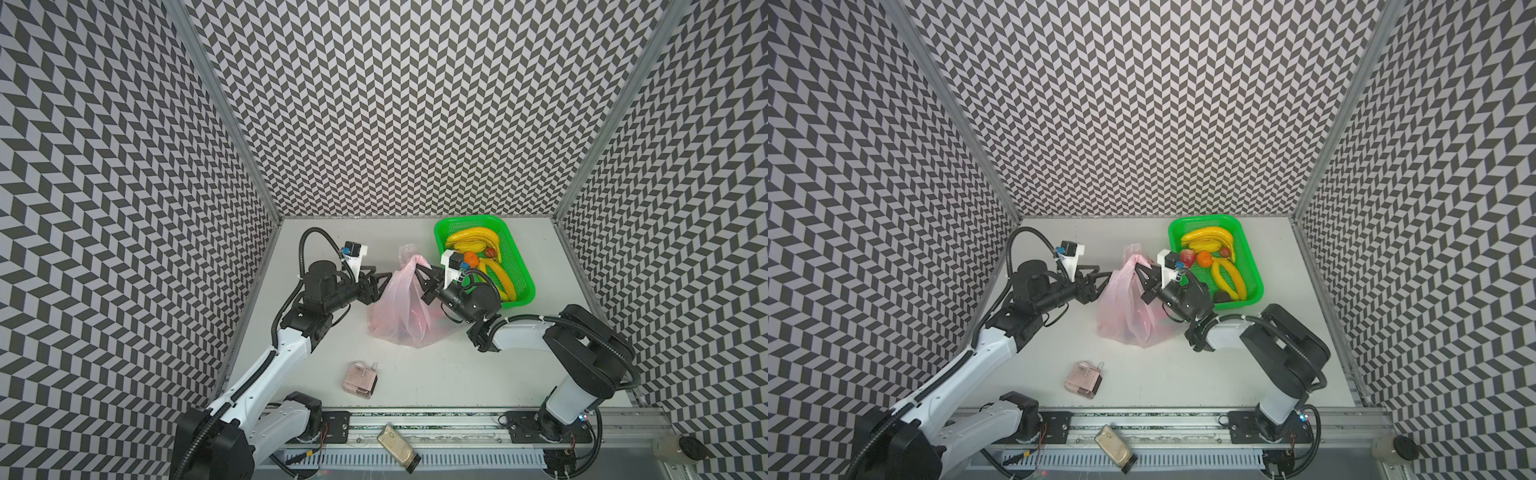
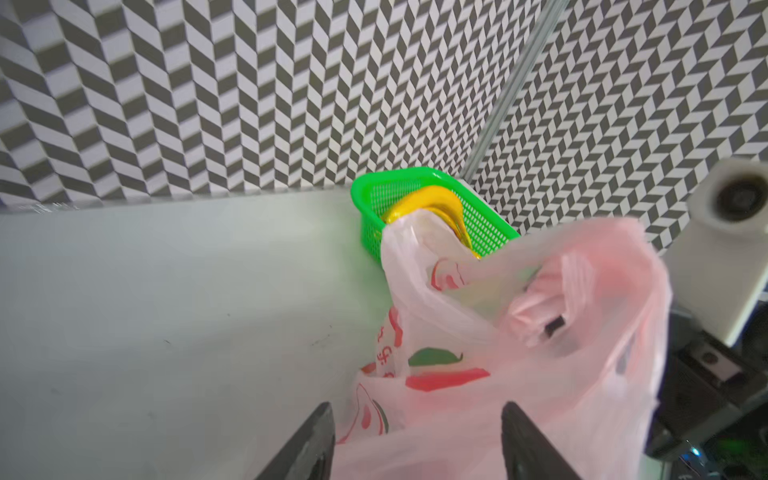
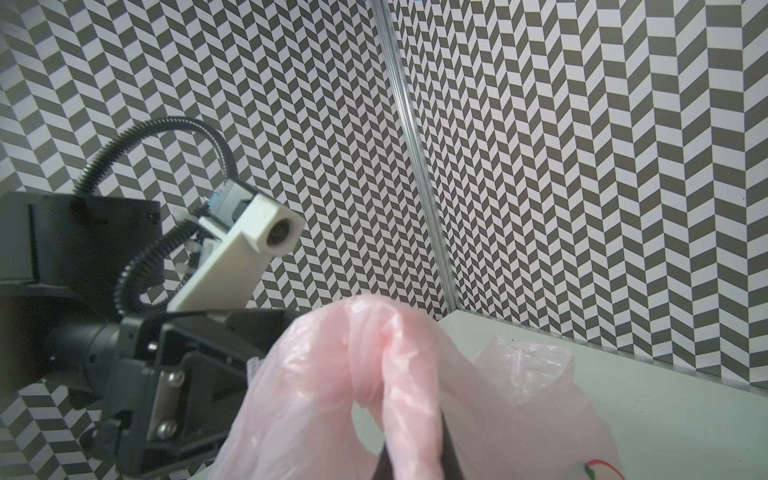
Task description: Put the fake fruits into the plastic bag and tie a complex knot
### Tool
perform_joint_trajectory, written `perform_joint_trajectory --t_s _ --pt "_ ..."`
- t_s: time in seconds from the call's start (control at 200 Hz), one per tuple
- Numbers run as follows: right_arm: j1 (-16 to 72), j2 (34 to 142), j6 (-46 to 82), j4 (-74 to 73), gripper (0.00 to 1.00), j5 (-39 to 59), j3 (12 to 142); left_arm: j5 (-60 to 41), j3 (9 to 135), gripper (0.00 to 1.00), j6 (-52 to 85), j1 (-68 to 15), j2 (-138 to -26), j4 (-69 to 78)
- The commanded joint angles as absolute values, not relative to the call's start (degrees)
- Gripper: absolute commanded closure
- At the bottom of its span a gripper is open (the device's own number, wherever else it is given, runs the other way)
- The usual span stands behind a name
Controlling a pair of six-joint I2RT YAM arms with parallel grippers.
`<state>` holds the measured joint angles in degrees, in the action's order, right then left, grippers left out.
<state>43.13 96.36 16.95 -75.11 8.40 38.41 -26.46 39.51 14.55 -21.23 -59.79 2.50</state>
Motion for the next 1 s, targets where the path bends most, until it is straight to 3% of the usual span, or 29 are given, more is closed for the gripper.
perform_joint_trajectory --t_s 0.0,0.456,0.996 --pt "43.64 95.54 16.99 -79.77 1.00 7.91 37.89 -25.10 37.75 0.36 16.54 -24.74 -57.58 5.69" --pt "43.68 95.14 18.41 -82.42 1.00 10.51 36.67 -21.51 35.95 0.35 21.39 -34.01 -64.45 14.79" --pt "43.68 94.75 21.14 -85.57 1.00 13.53 35.47 -18.05 34.27 0.34 25.74 -37.52 -69.81 25.35"
